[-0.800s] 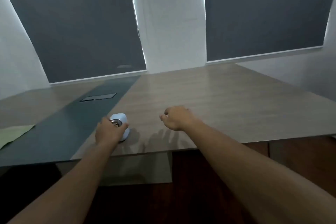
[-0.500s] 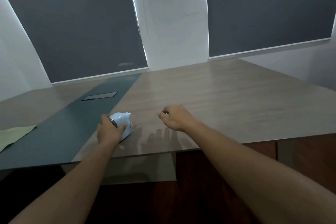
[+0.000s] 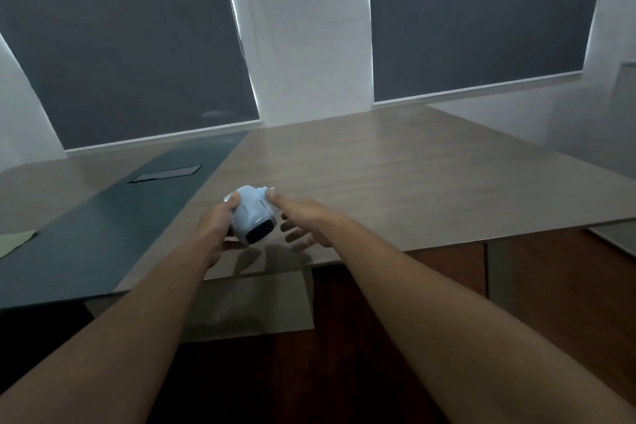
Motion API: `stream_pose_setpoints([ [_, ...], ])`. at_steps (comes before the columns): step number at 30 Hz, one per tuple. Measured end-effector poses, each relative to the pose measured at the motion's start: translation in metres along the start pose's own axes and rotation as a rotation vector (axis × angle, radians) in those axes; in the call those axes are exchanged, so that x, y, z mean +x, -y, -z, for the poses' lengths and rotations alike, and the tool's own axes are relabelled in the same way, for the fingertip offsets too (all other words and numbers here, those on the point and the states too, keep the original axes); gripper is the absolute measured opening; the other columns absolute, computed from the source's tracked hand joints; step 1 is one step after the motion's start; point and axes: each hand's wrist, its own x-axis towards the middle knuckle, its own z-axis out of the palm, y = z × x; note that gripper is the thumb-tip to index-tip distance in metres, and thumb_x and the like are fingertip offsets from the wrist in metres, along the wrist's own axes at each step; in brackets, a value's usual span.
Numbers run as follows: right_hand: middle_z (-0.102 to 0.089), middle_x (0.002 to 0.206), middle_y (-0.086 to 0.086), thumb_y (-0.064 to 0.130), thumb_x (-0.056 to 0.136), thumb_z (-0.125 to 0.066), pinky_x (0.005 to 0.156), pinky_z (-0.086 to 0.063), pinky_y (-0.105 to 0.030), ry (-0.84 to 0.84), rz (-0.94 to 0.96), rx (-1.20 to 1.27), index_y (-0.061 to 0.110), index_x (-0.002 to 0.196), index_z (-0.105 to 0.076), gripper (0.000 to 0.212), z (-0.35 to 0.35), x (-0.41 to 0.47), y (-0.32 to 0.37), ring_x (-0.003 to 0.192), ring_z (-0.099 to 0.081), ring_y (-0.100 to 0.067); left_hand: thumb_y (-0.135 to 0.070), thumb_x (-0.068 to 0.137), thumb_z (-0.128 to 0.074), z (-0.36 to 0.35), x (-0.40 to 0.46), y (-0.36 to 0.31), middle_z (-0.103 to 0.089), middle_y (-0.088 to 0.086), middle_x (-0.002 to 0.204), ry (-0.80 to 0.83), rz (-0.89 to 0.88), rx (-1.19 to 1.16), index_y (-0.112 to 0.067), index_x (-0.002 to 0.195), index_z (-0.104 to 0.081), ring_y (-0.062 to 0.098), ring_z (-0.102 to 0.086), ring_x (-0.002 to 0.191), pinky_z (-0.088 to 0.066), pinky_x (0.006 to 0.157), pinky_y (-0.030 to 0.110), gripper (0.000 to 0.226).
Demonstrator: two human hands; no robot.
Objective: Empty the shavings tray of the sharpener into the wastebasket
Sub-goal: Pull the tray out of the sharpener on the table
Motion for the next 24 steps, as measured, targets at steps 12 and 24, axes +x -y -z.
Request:
stream_pose_setpoints([
  [12, -0.066, 0.104, -0.003, 0.049, 0.090, -0.065, 0.067, -0.054, -0.029, -0.125, 0.063, 0.305, 0.013, 0.105, -0.068, 0.038, 0.042, -0.018, -0.027, 0.085, -0.060, -0.017, -0.041, 0.094, -0.049, -0.052, -0.031, -0.015, -0.063, 0.005, 0.101, 0.174, -0.163, 0.080, -0.022, 0.114, -0.054, 0.023, -0.061, 0.081, -0.050, 0.053, 0.035, 0.028],
  [24, -0.062, 0.103, -0.013, 0.010, 0.085, -0.075, 0.084, -0.061, -0.042, -0.373, 0.069, 0.551, -0.002, 0.129, -0.059, 0.049, 0.077, -0.008, -0.052, 0.093, -0.070, -0.032, -0.021, 0.086, -0.067, -0.040, -0.019, 0.001, -0.062, 0.011, 0.122, -0.048, -0.359, 0.150, -0.014, 0.126, -0.055, 0.029, -0.061, 0.107, -0.052, 0.090, 0.049, 0.042],
])
